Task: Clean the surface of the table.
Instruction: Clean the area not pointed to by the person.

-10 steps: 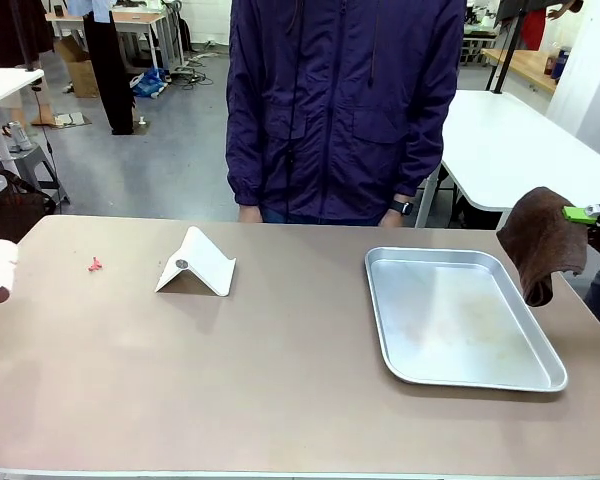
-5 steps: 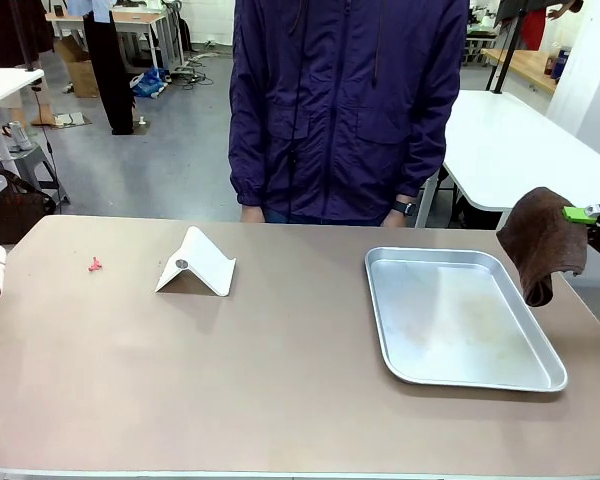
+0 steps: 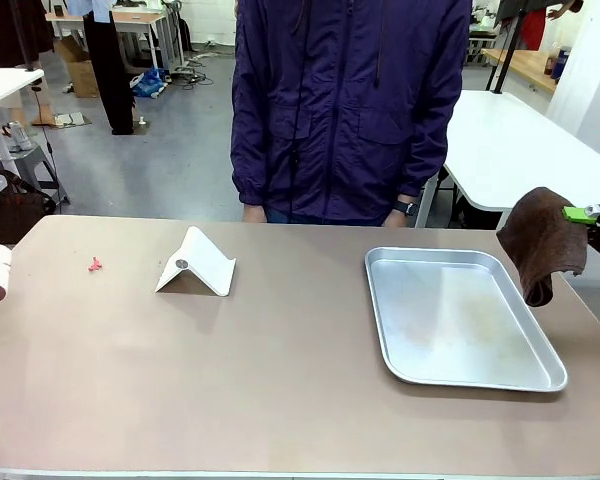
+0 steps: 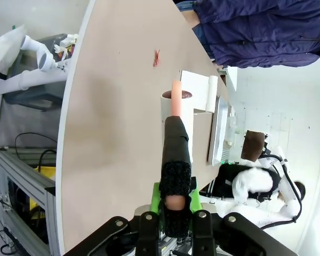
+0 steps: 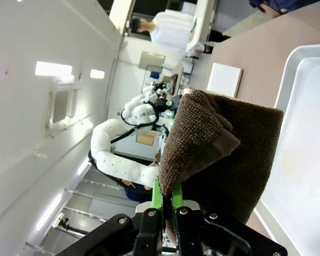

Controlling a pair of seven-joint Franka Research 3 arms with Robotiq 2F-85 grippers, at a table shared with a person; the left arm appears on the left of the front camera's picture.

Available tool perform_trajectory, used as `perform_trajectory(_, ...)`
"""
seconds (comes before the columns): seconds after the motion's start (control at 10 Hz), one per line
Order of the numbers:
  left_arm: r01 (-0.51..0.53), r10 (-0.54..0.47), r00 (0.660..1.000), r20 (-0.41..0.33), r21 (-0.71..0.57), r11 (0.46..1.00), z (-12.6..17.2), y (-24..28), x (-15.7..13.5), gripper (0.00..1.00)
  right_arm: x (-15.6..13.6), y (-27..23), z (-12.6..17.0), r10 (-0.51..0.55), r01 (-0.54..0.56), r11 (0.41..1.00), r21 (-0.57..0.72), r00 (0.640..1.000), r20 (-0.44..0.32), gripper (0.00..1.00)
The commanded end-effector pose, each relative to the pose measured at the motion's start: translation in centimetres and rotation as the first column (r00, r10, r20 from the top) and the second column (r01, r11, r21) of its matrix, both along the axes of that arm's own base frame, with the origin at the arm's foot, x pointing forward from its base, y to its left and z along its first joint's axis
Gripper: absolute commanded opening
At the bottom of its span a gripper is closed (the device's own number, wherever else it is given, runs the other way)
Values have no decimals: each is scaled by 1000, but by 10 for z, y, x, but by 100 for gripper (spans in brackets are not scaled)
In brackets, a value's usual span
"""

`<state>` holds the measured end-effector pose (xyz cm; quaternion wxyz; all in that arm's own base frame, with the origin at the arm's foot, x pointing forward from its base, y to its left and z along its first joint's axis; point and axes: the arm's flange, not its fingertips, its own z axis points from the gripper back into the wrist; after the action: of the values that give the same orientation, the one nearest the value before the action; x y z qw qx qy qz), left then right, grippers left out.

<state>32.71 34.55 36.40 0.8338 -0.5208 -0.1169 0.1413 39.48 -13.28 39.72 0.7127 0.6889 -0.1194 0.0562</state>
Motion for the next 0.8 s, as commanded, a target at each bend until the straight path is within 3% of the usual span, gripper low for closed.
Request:
perform_trajectory(0.0,-33,33,999,-2,-22,999,5,-16,14,22,0,0,3,6,-6,1000,15,1000,26,7)
perform_trajectory(0.7,-22,33,996,-78,142,990,-9,-75,106,22,0,0,3,6,-6,1000,15,1000,26,7)
